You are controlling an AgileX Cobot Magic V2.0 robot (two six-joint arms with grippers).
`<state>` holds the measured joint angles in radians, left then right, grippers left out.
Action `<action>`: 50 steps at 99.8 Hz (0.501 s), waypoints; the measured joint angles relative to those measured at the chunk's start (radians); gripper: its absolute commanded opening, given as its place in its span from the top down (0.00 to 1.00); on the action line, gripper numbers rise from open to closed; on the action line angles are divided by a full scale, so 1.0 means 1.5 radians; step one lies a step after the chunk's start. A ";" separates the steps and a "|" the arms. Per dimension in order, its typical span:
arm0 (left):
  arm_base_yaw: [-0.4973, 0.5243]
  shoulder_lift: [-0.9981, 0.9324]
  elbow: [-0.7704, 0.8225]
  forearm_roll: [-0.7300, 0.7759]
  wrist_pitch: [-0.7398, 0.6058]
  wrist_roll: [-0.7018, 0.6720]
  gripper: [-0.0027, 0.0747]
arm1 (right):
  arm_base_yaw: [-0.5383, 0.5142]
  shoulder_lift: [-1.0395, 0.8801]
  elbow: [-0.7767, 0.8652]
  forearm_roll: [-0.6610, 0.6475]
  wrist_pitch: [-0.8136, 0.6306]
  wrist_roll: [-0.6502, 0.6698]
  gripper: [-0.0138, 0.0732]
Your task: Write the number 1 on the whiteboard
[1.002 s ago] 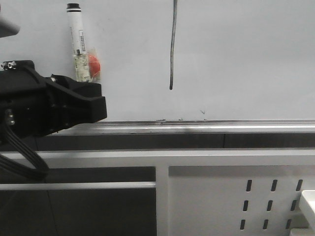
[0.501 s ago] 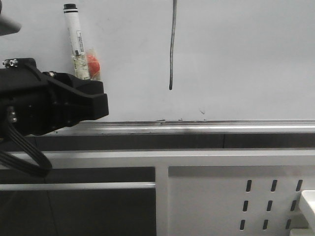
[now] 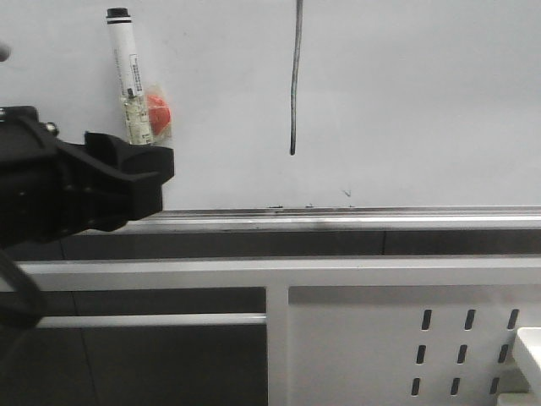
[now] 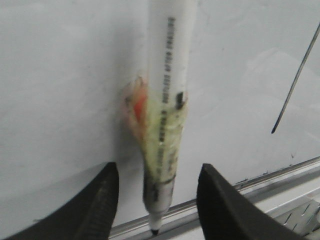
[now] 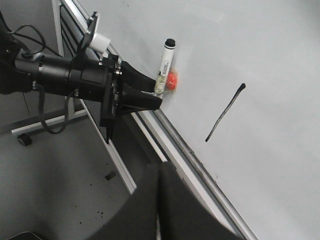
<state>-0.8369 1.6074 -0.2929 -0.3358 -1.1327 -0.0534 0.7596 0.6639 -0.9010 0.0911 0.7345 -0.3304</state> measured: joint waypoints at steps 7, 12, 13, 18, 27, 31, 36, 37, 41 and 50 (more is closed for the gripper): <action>0.000 -0.026 0.025 0.002 0.000 0.000 0.53 | 0.000 0.000 0.000 0.000 0.001 0.000 0.92; 0.000 -0.048 0.042 0.006 0.000 0.000 0.53 | 0.000 0.000 0.000 0.000 0.003 0.000 0.92; 0.000 -0.051 0.047 0.007 0.000 0.000 0.53 | 0.000 0.000 0.000 0.000 0.004 0.000 0.92; 0.000 -0.075 0.063 0.012 0.000 0.000 0.53 | 0.000 -0.001 0.000 0.000 0.004 0.000 0.92; 0.000 -0.121 0.093 0.025 -0.001 0.018 0.54 | 0.000 -0.020 0.008 0.000 -0.011 0.000 0.92; 0.000 -0.143 0.104 0.034 -0.001 0.032 0.55 | 0.000 -0.039 0.019 -0.001 -0.028 0.000 0.92; 0.000 -0.169 0.122 0.043 -0.002 0.046 0.59 | 0.000 -0.072 0.041 0.000 -0.053 0.000 0.92; 0.000 -0.177 0.125 0.045 -0.001 0.047 0.60 | 0.000 -0.077 0.048 0.000 -0.061 0.000 0.92; 0.000 -0.196 0.138 0.049 -0.001 0.054 0.65 | 0.000 -0.112 0.070 -0.002 -0.086 0.000 0.92; 0.000 -0.242 0.162 0.052 -0.003 0.062 0.78 | 0.000 -0.201 0.144 -0.002 -0.138 0.001 0.92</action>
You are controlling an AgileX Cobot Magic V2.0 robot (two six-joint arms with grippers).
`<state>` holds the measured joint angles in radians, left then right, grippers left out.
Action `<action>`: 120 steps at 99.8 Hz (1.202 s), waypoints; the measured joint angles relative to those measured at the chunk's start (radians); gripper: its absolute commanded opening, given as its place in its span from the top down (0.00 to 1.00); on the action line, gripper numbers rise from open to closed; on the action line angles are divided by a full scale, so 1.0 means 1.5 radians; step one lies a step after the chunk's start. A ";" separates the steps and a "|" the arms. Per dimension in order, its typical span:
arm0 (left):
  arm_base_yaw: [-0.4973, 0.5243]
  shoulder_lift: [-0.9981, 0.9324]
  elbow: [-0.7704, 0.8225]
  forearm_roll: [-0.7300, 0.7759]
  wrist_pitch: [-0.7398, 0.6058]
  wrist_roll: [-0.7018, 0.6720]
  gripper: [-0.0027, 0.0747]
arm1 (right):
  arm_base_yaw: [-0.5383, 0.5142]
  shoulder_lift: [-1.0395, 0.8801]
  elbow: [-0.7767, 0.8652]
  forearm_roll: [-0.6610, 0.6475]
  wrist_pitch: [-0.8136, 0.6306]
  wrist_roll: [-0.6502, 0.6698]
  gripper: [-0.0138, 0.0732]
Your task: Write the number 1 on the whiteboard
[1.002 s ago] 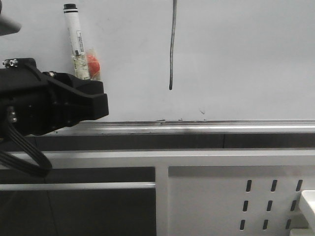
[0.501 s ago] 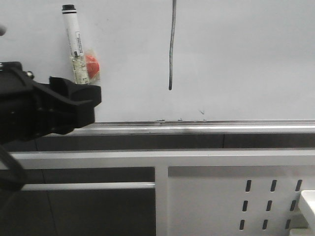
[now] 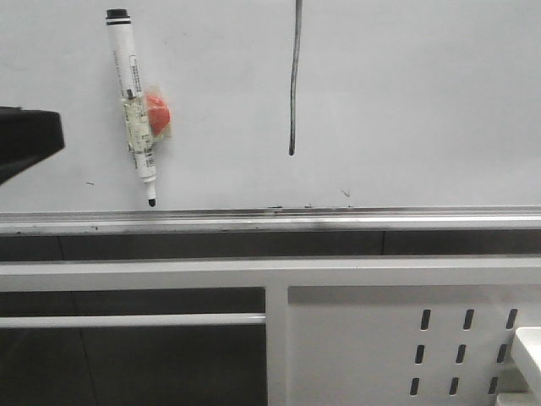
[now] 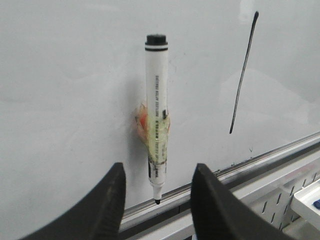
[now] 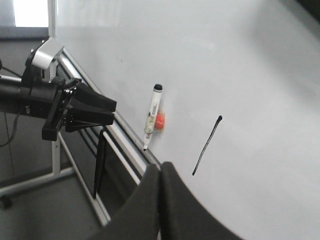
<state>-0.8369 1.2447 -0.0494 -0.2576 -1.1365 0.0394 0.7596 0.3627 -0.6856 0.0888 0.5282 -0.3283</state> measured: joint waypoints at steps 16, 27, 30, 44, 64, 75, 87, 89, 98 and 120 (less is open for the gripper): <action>0.000 -0.055 0.030 0.006 0.000 0.000 0.99 | 0.000 -0.129 0.151 0.000 -0.106 0.001 0.92; 0.000 -0.066 0.034 0.022 0.000 0.000 0.99 | 0.000 -0.197 0.246 0.000 -0.152 0.003 0.92; 0.000 -0.066 0.034 0.027 0.000 0.000 0.99 | 0.000 -0.210 0.268 0.000 -0.158 0.003 0.92; 0.000 -0.068 0.034 0.055 0.000 0.001 0.99 | 0.000 -0.246 0.364 -0.017 -0.239 0.003 0.92; 0.000 -0.068 0.034 0.059 0.000 0.002 0.99 | 0.000 -0.247 0.394 -0.023 -0.313 0.003 0.92; 0.000 -0.074 0.016 0.058 0.037 0.002 0.99 | 0.000 -0.248 0.393 -0.023 -0.317 0.003 0.92; 0.000 -0.112 -0.042 0.073 0.184 0.006 0.99 | 0.000 -0.250 0.393 -0.024 -0.318 0.003 0.92; 0.000 -0.122 -0.062 0.080 0.218 0.011 0.99 | 0.000 -0.250 0.393 -0.024 -0.318 0.003 0.92; 0.000 -0.175 -0.131 0.112 0.360 0.059 0.99 | 0.000 -0.250 0.393 -0.024 -0.318 0.003 0.92; 0.000 -0.360 -0.255 0.203 0.705 0.091 0.99 | 0.000 -0.250 0.393 -0.024 -0.318 0.003 0.92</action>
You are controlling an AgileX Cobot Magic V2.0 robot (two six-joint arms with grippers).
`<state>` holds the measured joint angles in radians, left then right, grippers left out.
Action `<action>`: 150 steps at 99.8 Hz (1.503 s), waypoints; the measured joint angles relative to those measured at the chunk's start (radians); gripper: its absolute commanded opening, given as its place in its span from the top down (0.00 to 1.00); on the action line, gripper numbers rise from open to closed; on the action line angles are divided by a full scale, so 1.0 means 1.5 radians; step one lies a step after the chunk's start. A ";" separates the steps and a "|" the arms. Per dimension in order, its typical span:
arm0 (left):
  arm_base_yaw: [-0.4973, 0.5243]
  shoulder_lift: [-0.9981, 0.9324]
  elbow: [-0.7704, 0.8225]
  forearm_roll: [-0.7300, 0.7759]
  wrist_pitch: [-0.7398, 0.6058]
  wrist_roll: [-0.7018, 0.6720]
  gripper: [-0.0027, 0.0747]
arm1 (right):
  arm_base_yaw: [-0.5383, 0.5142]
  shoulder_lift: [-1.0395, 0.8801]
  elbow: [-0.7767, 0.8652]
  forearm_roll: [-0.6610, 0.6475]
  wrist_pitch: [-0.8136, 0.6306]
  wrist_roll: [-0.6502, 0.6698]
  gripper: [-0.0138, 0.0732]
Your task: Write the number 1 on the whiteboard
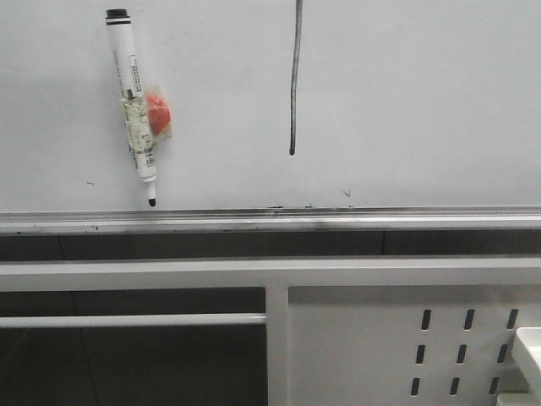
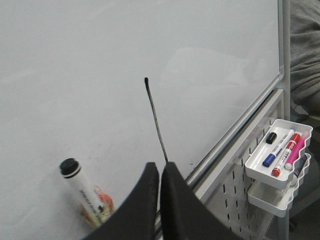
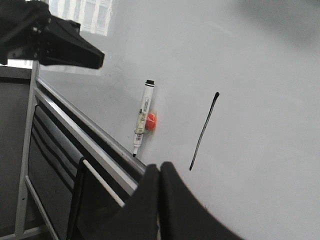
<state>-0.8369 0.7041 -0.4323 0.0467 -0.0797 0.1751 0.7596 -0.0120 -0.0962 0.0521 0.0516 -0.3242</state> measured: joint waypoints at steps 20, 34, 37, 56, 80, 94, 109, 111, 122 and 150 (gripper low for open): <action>0.000 -0.172 -0.018 0.001 0.134 0.015 0.99 | 0.000 0.000 0.000 0.000 0.000 0.000 0.92; 0.000 -0.256 -0.019 0.030 0.200 0.018 0.99 | 0.000 0.000 0.000 0.000 0.000 0.000 0.92; 0.000 -0.268 -0.019 0.041 0.221 0.019 0.99 | 0.000 0.000 0.000 0.000 0.000 0.000 0.92; 0.025 -0.328 -0.015 0.109 0.311 -0.040 0.99 | 0.000 0.000 0.000 -0.001 0.000 -0.001 0.92; 0.146 -0.371 -0.010 0.113 0.318 -0.085 0.99 | 0.000 0.000 0.000 -0.003 0.000 -0.001 0.92; 0.257 -0.402 0.016 0.077 0.276 -0.086 0.99 | 0.000 0.000 0.000 -0.003 0.000 -0.001 0.92; 0.377 -0.421 0.044 0.019 0.257 -0.089 0.99 | 0.000 0.000 0.000 -0.003 0.000 -0.001 0.92; 0.391 -0.422 0.046 0.013 0.257 -0.089 0.99 | 0.000 0.000 0.000 -0.003 0.000 -0.001 0.92; 0.450 -0.422 0.070 -0.031 0.249 -0.089 0.99 | 0.000 0.000 0.000 -0.003 0.000 -0.001 0.92; 0.528 -0.438 0.175 -0.097 0.205 -0.090 0.99 | 0.000 0.000 0.000 -0.003 0.000 -0.001 0.92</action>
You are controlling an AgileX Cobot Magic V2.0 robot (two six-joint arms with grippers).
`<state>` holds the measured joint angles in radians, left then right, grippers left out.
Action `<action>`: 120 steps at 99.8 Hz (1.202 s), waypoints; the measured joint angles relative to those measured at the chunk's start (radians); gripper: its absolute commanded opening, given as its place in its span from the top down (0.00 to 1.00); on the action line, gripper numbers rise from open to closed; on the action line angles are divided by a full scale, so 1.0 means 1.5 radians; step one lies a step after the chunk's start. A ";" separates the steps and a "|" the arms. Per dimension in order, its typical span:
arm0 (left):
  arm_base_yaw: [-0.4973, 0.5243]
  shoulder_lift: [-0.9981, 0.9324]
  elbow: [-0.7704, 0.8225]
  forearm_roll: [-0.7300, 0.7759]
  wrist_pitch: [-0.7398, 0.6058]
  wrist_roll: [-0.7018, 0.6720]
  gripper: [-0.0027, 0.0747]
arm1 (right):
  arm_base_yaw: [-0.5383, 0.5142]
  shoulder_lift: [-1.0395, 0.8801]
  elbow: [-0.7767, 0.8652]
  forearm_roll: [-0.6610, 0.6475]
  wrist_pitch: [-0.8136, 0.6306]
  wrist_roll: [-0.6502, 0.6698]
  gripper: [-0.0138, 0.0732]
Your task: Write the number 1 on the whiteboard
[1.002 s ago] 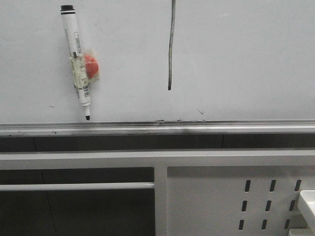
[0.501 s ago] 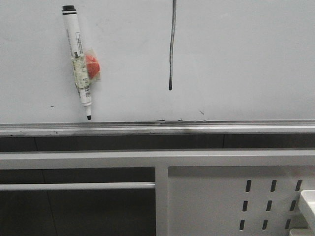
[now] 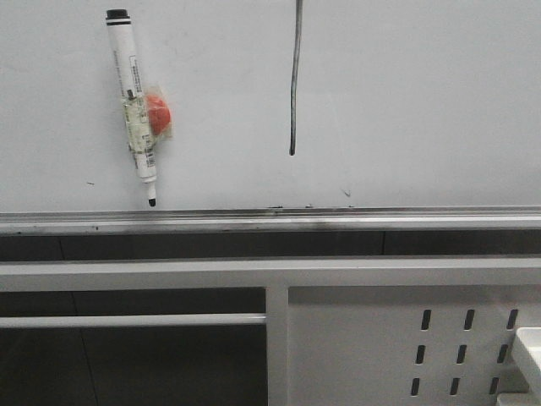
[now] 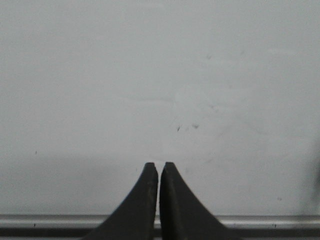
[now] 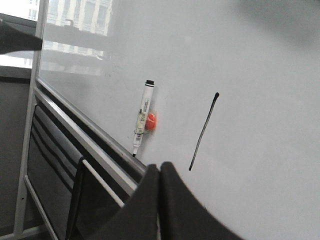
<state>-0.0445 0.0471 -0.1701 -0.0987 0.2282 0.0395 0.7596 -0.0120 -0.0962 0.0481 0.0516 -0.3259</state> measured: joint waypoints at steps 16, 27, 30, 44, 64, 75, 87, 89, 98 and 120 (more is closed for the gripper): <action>0.004 -0.035 0.085 0.080 -0.002 -0.002 0.99 | 0.000 0.000 0.000 0.000 0.000 0.000 0.92; 0.004 -0.035 0.116 0.092 0.008 -0.013 0.99 | 0.000 0.000 0.000 0.000 0.000 0.000 0.92; 0.004 -0.035 0.116 0.094 0.006 -0.014 0.99 | 0.000 0.000 0.000 0.000 0.000 0.000 0.92; 0.004 -0.035 0.116 0.095 0.005 -0.026 0.99 | 0.000 0.000 0.000 0.000 0.000 0.000 0.92; 0.005 -0.035 0.116 0.095 0.040 -0.048 0.99 | 0.000 0.000 0.000 0.000 0.000 0.000 0.92; 0.005 -0.035 0.116 0.097 0.068 -0.052 0.99 | 0.000 0.000 0.000 0.000 0.000 0.000 0.92; 0.005 -0.035 0.116 0.105 0.073 -0.052 0.99 | 0.000 0.000 0.000 0.000 0.000 0.000 0.92; 0.005 -0.035 0.116 0.107 0.073 -0.052 0.99 | 0.000 0.000 0.000 0.000 0.000 0.000 0.92; 0.005 -0.035 0.116 0.112 0.073 -0.052 0.99 | 0.000 0.000 0.000 0.000 0.000 0.000 0.92; 0.005 -0.035 0.116 0.115 0.073 -0.052 0.99 | 0.000 0.000 0.000 0.000 0.000 0.000 0.92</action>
<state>-0.0364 -0.0059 0.0043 0.0739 0.3380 -0.0383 0.7596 -0.0120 -0.0962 0.0481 0.0516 -0.3259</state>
